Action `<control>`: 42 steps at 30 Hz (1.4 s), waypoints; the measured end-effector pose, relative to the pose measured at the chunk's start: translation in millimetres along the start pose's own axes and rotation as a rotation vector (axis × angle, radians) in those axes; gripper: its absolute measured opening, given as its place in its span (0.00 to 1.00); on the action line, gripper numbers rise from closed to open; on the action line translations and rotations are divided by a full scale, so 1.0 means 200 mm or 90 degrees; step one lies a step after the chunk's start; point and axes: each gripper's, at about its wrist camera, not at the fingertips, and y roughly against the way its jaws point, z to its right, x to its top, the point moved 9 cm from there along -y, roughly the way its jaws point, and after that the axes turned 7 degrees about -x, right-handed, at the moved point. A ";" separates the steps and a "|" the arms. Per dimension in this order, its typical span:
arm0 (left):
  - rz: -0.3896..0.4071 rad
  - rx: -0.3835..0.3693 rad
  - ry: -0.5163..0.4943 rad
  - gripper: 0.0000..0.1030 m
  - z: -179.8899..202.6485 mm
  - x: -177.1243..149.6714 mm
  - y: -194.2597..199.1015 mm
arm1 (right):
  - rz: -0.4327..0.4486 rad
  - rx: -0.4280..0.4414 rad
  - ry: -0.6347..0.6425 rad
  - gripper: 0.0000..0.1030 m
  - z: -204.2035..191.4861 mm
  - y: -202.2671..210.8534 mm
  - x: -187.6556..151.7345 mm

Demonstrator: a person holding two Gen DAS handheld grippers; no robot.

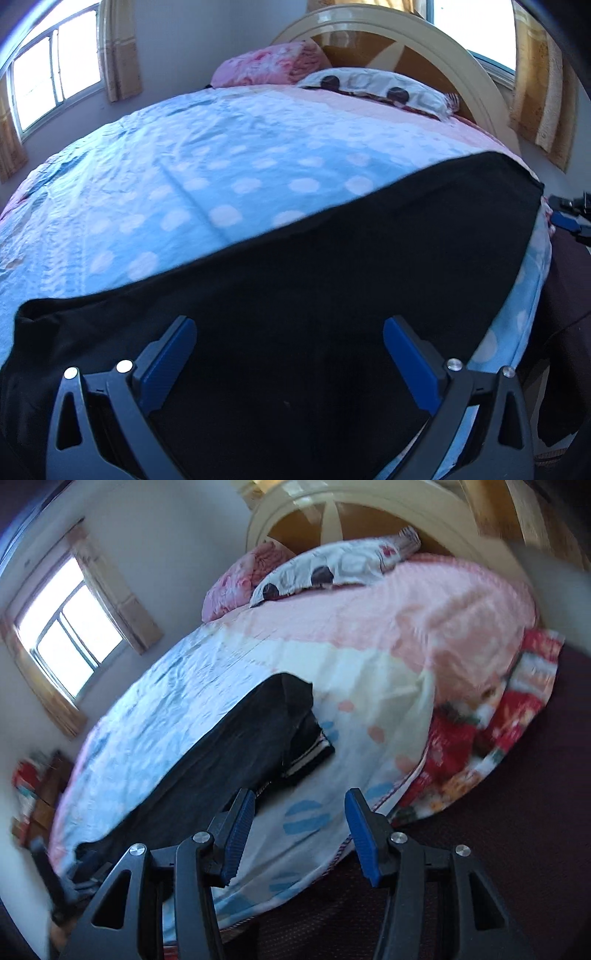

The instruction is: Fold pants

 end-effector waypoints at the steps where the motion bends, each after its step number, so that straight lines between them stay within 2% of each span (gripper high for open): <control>1: -0.007 0.000 0.001 1.00 0.00 -0.01 -0.01 | 0.002 0.001 0.001 0.51 0.00 0.00 0.00; 5: -0.018 0.008 0.000 1.00 0.00 -0.05 -0.05 | -0.010 0.009 -0.006 0.51 -0.02 -0.05 -0.01; 11: -0.020 0.005 0.004 1.00 -0.02 -0.06 -0.03 | 0.002 0.056 -0.071 0.51 -0.01 -0.09 0.06; 14: -0.017 0.007 0.017 1.00 -0.05 -0.08 -0.02 | -0.012 0.075 -0.096 0.52 -0.01 -0.13 0.08; 16: -0.018 0.014 -0.002 1.00 -0.06 -0.10 -0.02 | -0.013 0.079 -0.115 0.51 0.00 -0.13 0.08; 22: -0.014 0.022 -0.009 1.00 -0.05 -0.10 -0.03 | 0.020 0.089 -0.108 0.51 -0.03 -0.04 0.13; 26: -0.012 0.022 -0.009 1.00 -0.06 -0.10 -0.03 | 0.014 0.084 -0.099 0.51 -0.04 -0.10 0.14; 29: -0.010 0.016 -0.010 1.00 -0.06 -0.10 -0.02 | 0.009 0.084 -0.108 0.48 -0.04 -0.13 0.15; 32: -0.008 0.021 -0.011 1.00 -0.06 -0.11 -0.02 | 0.009 0.087 -0.099 0.35 -0.05 -0.12 0.15; 34: -0.007 0.021 -0.009 1.00 -0.06 -0.11 -0.02 | 0.013 0.069 -0.112 0.34 0.00 -0.12 0.15; 39: -0.004 0.026 -0.009 1.00 -0.06 -0.10 -0.03 | 0.023 0.079 -0.134 0.34 0.05 -0.14 0.16; 41: -0.004 0.026 -0.008 1.00 -0.06 -0.10 -0.03 | 0.025 0.075 -0.107 0.33 0.01 -0.14 0.16; 42: -0.004 0.026 -0.008 1.00 -0.06 -0.10 -0.03 | 0.033 0.064 -0.091 0.29 -0.01 -0.13 0.16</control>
